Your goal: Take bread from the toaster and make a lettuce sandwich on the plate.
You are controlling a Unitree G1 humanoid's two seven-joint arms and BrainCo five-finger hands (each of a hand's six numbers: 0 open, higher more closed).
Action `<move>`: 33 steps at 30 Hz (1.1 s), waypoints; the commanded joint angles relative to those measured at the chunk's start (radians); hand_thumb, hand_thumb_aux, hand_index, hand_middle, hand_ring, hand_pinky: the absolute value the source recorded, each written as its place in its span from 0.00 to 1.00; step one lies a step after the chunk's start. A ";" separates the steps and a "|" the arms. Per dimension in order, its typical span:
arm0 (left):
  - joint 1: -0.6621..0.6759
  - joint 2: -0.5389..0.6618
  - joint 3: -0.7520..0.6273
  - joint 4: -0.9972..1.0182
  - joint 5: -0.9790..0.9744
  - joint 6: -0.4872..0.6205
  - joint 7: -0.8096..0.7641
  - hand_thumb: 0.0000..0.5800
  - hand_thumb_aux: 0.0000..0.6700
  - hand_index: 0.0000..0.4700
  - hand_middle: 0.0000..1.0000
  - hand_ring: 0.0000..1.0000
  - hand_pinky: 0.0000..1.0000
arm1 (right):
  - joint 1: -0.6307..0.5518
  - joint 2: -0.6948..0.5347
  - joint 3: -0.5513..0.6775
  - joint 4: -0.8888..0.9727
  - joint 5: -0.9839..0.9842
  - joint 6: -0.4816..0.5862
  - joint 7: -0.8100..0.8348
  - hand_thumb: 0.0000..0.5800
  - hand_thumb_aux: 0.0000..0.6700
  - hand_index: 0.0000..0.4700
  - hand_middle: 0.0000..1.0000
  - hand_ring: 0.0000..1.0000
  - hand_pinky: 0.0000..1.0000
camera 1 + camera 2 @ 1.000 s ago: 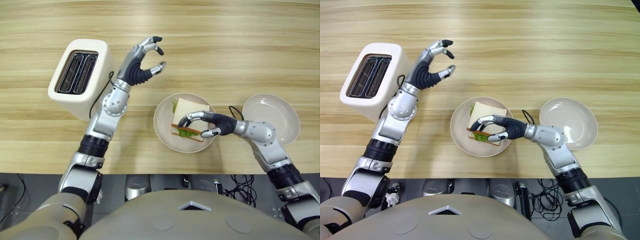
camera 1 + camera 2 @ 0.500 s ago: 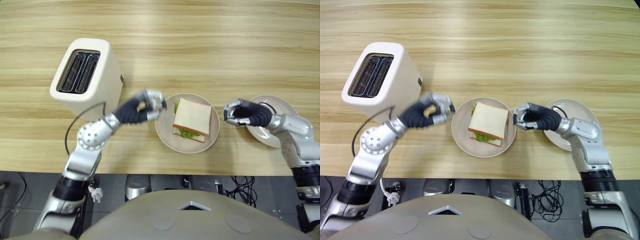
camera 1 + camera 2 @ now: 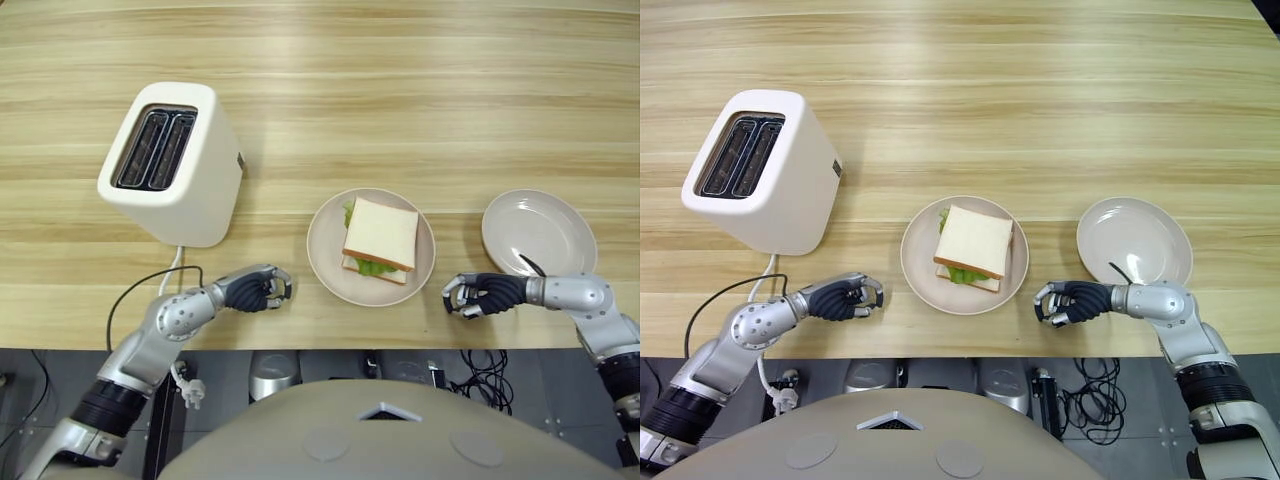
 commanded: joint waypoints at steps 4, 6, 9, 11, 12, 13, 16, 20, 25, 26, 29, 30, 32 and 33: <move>-0.035 -0.079 -0.085 0.060 0.084 -0.021 0.024 1.00 1.00 0.98 1.00 1.00 1.00 | 0.006 0.066 0.084 -0.107 -0.130 -0.014 -0.079 1.00 1.00 0.98 1.00 1.00 1.00; -0.050 -0.103 -0.108 0.072 0.103 -0.028 0.024 1.00 1.00 0.98 1.00 1.00 1.00 | -0.018 0.097 0.101 -0.119 -0.149 -0.024 -0.101 1.00 1.00 0.98 1.00 1.00 1.00; -0.086 -0.134 -0.135 0.102 0.120 -0.035 0.021 1.00 1.00 0.98 1.00 1.00 1.00 | -0.078 0.160 0.111 -0.065 -0.195 -0.056 -0.182 1.00 1.00 0.98 1.00 1.00 1.00; -0.135 -0.145 -0.135 0.152 0.126 -0.037 0.026 1.00 1.00 0.98 1.00 1.00 1.00 | -0.124 0.194 0.115 -0.009 -0.221 -0.070 -0.232 1.00 1.00 0.98 1.00 1.00 1.00; -0.166 -0.150 -0.130 0.187 0.128 -0.039 0.033 1.00 1.00 0.98 1.00 1.00 1.00 | -0.155 0.209 0.119 0.025 -0.239 -0.081 -0.258 1.00 1.00 0.98 1.00 1.00 1.00; -0.197 -0.154 -0.125 0.226 0.132 -0.040 0.044 1.00 1.00 0.98 1.00 1.00 1.00 | -0.190 0.226 0.123 0.065 -0.256 -0.091 -0.283 1.00 1.00 0.98 1.00 1.00 1.00; -0.290 -0.170 -0.118 0.344 0.138 -0.045 0.078 1.00 1.00 0.98 1.00 1.00 1.00 | -0.306 0.290 0.141 0.204 -0.288 -0.133 -0.348 1.00 1.00 0.98 1.00 1.00 1.00; -0.443 -0.215 -0.125 0.560 0.155 -0.067 0.125 1.00 1.00 0.98 1.00 1.00 1.00 | -0.471 0.367 0.189 0.437 -0.363 -0.171 -0.441 1.00 1.00 0.98 1.00 1.00 1.00; -0.653 -0.318 -0.144 0.901 0.190 -0.096 0.217 1.00 1.00 0.98 1.00 1.00 1.00 | -0.684 0.459 0.253 0.752 -0.456 -0.158 -0.557 1.00 1.00 0.98 1.00 1.00 1.00; -0.687 -0.337 -0.148 0.962 0.197 -0.103 0.235 1.00 1.00 0.98 1.00 1.00 1.00 | -0.715 0.474 0.267 0.802 -0.474 -0.143 -0.577 1.00 1.00 0.98 1.00 1.00 1.00; -0.765 -0.390 -0.149 1.116 0.205 -0.127 0.282 1.00 1.00 0.98 1.00 1.00 1.00 | -0.772 0.514 0.300 0.917 -0.515 -0.116 -0.646 1.00 1.00 0.98 1.00 1.00 1.00; -0.782 -0.401 -0.150 1.152 0.209 -0.133 0.300 1.00 1.00 0.98 1.00 1.00 1.00 | -0.782 0.520 0.313 0.940 -0.535 -0.110 -0.677 1.00 1.00 0.98 1.00 1.00 1.00; -0.802 -0.411 -0.148 1.196 0.213 -0.152 0.333 1.00 1.00 0.98 1.00 1.00 1.00 | -0.790 0.528 0.317 0.963 -0.544 -0.116 -0.716 1.00 1.00 0.98 1.00 1.00 1.00; -0.804 -0.409 -0.145 1.200 0.211 -0.163 0.347 1.00 1.00 0.98 1.00 1.00 1.00 | -0.790 0.529 0.305 0.965 -0.529 -0.134 -0.724 1.00 1.00 0.98 1.00 1.00 1.00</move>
